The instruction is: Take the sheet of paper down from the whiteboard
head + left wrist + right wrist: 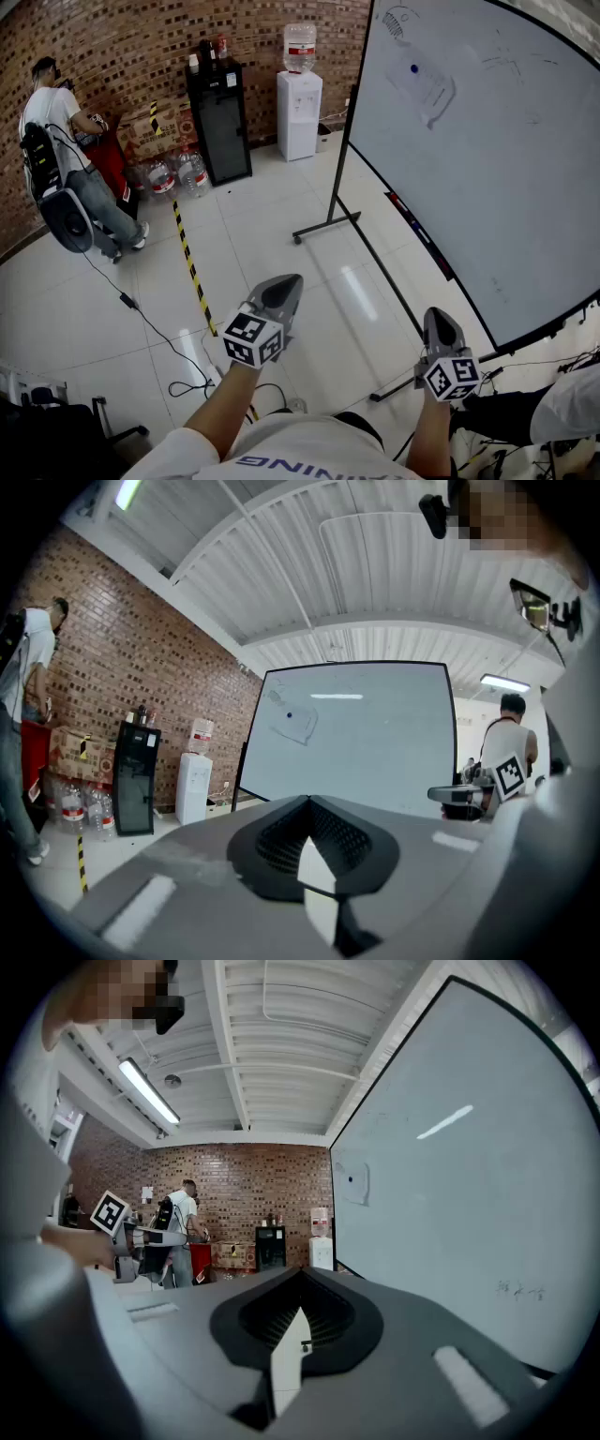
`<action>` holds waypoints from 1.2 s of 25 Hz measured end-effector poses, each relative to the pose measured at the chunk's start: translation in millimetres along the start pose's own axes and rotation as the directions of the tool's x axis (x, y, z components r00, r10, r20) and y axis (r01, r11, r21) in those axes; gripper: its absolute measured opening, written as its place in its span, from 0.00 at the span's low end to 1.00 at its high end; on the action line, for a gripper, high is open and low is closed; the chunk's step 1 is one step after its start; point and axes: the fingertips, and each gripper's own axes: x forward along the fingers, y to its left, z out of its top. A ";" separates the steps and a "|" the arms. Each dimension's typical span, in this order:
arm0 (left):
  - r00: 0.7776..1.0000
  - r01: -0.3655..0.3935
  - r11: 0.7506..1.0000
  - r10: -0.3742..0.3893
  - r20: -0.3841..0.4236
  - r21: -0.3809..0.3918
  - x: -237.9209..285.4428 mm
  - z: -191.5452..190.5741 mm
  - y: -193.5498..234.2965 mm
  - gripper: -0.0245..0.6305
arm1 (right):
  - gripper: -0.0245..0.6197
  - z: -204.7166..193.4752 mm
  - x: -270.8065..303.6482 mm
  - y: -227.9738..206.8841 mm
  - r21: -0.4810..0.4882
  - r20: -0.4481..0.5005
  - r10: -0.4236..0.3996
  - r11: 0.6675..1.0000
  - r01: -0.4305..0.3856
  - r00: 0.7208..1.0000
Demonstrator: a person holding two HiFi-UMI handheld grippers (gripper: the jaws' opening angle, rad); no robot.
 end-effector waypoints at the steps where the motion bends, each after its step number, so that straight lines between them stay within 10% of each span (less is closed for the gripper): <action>1: 1.000 -0.004 1.000 0.004 -0.002 0.000 -0.4 -0.5 4.7 0.04 | 0.05 -2.1 5.6 3.8 0.000 -0.009 0.011 1.000 -0.011 1.000; 12: 0.998 -0.052 0.999 0.053 0.029 -0.016 39.9 10.6 68.6 0.04 | 0.05 10.5 111.2 3.5 -0.024 -0.004 0.117 0.993 -0.117 0.993; 30: 0.994 0.046 0.993 -0.056 0.090 0.104 351.0 113.7 152.6 0.04 | 0.05 144.2 335.2 -159.1 -0.092 0.162 0.058 0.995 -0.043 0.985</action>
